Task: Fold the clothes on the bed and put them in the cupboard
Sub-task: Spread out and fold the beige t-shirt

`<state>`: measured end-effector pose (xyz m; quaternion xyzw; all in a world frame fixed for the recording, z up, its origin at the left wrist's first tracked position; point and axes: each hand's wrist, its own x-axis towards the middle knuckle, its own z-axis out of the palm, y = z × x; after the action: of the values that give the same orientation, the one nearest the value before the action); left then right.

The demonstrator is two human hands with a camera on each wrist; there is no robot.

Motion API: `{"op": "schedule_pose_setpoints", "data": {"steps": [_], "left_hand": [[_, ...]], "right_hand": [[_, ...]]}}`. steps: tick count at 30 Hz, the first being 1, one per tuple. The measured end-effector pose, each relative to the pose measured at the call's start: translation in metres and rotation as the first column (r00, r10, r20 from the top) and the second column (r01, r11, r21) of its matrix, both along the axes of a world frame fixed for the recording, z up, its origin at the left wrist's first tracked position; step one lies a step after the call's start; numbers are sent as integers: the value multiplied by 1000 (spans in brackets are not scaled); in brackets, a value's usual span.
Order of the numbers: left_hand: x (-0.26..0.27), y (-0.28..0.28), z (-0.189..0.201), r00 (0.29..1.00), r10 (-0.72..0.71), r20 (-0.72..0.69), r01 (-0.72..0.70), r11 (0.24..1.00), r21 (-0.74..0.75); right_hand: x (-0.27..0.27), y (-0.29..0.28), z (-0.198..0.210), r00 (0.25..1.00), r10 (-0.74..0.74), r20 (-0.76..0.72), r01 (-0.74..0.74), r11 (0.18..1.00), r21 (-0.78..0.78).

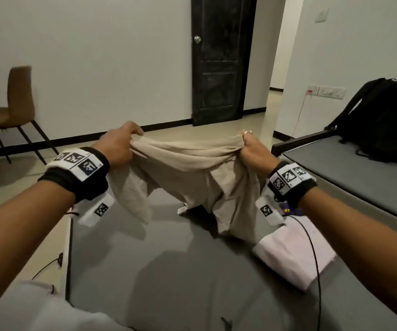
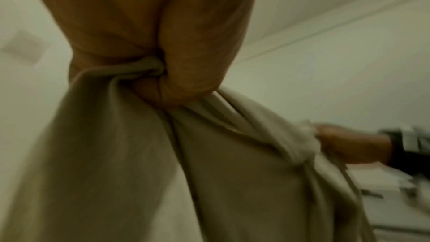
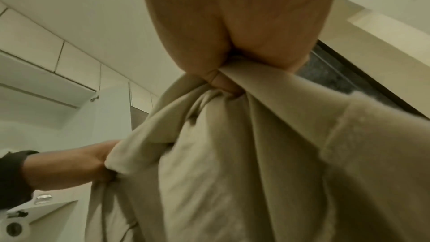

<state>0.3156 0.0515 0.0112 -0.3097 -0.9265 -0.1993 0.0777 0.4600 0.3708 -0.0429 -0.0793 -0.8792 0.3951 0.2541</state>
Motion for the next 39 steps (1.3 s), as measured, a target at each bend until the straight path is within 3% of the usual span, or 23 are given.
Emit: {"op": "schedule_pose_setpoints", "data": {"steps": [4, 7, 9, 11, 13, 15, 17, 21, 24, 25, 26, 28, 31, 35, 39], "left_hand": [[-3, 9, 57, 976, 44, -215, -108, 949, -296], [5, 11, 99, 998, -25, -50, 8, 952, -306], [14, 10, 120, 974, -86, 208, 111, 988, -111], [25, 6, 136, 870, -194, 454, 146, 980, 138], [29, 3, 150, 831, -299, 469, 173, 940, 293], [27, 2, 157, 852, -373, 367, 202, 881, 427], [21, 3, 160, 879, -391, 272, 190, 812, 552], [24, 11, 152, 902, -389, 186, 170, 717, 676], [24, 10, 147, 891, -421, 169, 179, 669, 722], [22, 7, 146, 923, -375, 90, 220, 704, 676], [19, 3, 147, 956, -290, -37, 262, 794, 549], [17, -3, 146, 937, -185, -296, 249, 948, 196], [11, -15, 143, 906, -227, -357, 208, 974, -91], [6, -29, 149, 916, -212, -340, 194, 977, -87], [13, -33, 139, 965, -207, -159, 205, 978, -28]], "right_hand": [[24, 16, 78, 999, 39, 0, -39, 997, 62], [46, 24, 129, 996, 46, 79, -61, 977, 204], [55, 29, 158, 998, -18, 65, -9, 920, 391], [60, 33, 177, 995, -99, 23, 70, 834, 548], [61, 40, 186, 978, -197, -69, 194, 730, 655], [60, 50, 188, 957, -252, -142, 281, 691, 666], [55, 57, 185, 951, -282, -128, 299, 728, 617], [40, 57, 183, 981, -193, -33, 192, 912, 363], [37, 54, 193, 987, -140, -76, 156, 948, 278], [38, 56, 198, 984, -145, -101, 169, 937, 305], [40, 57, 205, 981, -151, -124, 186, 917, 352], [45, 62, 219, 970, -173, -170, 236, 842, 485], [48, 64, 235, 963, -189, -193, 269, 741, 615], [48, 58, 221, 975, -181, -128, 222, 750, 623], [34, 49, 163, 995, -94, 26, 73, 897, 436]]}}
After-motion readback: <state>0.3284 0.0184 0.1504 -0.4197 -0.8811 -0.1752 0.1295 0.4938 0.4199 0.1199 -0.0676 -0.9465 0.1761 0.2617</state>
